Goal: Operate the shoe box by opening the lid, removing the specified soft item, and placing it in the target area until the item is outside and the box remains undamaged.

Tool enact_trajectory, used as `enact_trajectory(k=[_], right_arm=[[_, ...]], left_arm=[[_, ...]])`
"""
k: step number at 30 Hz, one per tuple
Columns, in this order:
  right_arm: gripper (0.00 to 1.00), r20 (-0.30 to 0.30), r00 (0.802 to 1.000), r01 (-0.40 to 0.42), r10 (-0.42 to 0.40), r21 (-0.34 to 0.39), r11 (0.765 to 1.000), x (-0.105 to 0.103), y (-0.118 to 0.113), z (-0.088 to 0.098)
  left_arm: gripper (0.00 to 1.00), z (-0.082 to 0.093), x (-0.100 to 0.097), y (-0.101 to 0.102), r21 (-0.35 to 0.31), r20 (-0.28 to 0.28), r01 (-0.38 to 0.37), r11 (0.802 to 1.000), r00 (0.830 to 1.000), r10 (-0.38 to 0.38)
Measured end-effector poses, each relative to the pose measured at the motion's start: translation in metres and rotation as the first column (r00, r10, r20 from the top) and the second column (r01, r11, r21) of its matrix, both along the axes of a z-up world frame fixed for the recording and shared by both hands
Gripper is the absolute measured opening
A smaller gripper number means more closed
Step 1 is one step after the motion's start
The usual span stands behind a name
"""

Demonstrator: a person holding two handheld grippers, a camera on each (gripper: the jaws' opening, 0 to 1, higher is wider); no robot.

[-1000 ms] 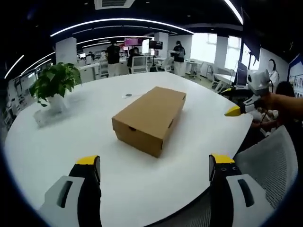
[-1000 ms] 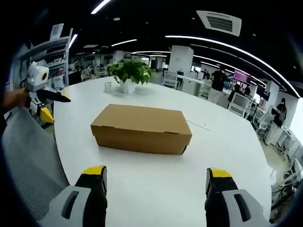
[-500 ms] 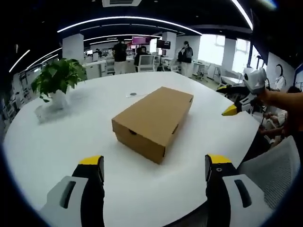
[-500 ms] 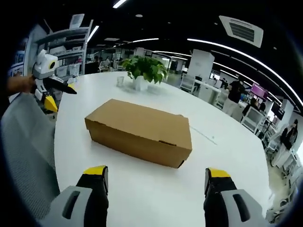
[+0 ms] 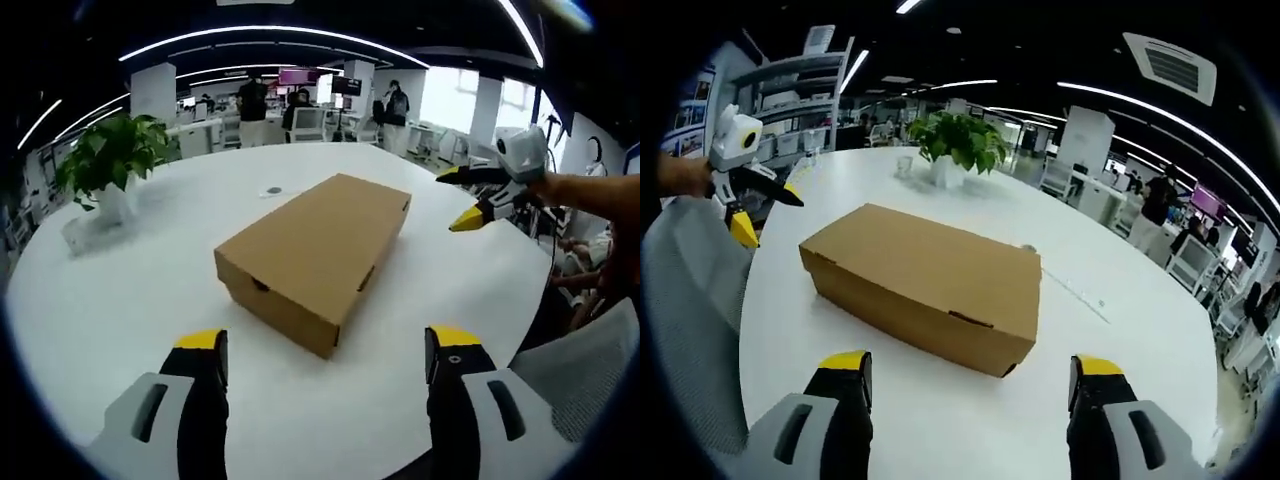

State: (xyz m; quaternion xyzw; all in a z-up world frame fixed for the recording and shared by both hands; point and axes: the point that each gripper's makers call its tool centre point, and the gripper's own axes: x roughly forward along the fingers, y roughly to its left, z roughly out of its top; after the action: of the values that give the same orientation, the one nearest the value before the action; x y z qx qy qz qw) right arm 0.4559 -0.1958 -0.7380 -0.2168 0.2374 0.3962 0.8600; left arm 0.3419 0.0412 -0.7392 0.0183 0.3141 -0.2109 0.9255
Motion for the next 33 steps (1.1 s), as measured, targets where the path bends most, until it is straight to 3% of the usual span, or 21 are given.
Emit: enact_trajectory(k=[4,12,20,24,33], right_arm=[[0.78,-0.023,1.000,-0.020,0.020,-0.003,1.000,0.005,0.004,-0.006],[0.74,-0.063,0.997,-0.038,0.038,-0.006,0.999,0.013,0.009,-0.019],[0.69,-0.076,0.997,-0.026,0.026,-0.002,1.000,0.025,0.014,-0.023],[0.68,-0.083,0.996,-0.024,0.027,0.036,0.999,0.030,0.021,-0.018],[0.60,-0.093,0.995,-0.035,0.037,0.033,0.999,0.039,0.031,-0.026]], left_arm=[[0.81,0.000,0.004,-0.006,-0.021,0.000,0.000,1.000,1.000,0.000],[0.78,-0.016,0.015,-0.016,-0.015,-0.031,0.013,1.000,0.999,-0.013],[0.69,-0.027,0.027,-0.025,-0.028,-0.067,0.006,1.000,0.998,-0.008],[0.66,-0.030,0.035,-0.025,-0.032,-0.071,-0.021,0.999,0.997,0.019],[0.63,-0.040,0.050,-0.020,-0.047,-0.081,-0.112,0.993,0.991,0.108]])
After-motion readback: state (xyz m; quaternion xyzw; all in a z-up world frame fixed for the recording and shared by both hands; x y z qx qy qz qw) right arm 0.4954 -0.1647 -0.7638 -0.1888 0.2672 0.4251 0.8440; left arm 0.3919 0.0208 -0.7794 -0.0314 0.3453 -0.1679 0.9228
